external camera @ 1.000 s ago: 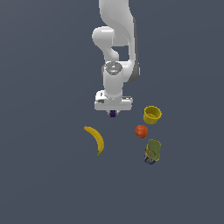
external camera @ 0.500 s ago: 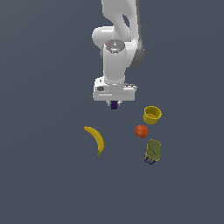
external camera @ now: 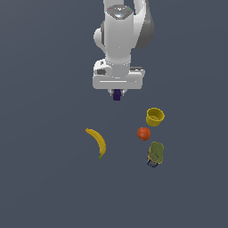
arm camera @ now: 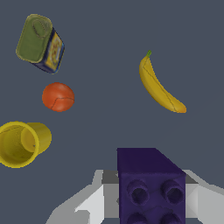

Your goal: Pick up a designated object from a clutter of objects.

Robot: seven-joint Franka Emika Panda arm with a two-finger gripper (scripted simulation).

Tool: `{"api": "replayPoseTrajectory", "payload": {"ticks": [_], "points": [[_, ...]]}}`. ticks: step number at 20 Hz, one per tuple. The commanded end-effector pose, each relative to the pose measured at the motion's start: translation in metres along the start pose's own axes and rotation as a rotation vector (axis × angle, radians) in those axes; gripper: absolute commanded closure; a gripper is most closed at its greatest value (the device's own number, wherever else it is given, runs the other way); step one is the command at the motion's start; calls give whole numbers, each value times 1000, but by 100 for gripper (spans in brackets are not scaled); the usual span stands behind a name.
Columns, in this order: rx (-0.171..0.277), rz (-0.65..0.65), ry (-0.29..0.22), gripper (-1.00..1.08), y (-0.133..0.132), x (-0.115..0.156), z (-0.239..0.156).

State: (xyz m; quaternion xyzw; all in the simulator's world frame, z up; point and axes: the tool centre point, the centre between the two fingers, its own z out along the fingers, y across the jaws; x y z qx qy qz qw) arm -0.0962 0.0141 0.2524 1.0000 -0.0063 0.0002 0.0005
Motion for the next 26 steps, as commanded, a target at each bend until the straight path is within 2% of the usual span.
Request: {"api": "replayPoseTrajectory", "payload": {"ticks": [1, 14, 20, 26], "points": [[0, 0, 0, 108, -1, 2, -23], [0, 0, 0, 108, -7, 15, -129], [1, -1, 0, 108, -8, 19, -153], [1, -1, 0, 108, -9, 21, -160]]}}
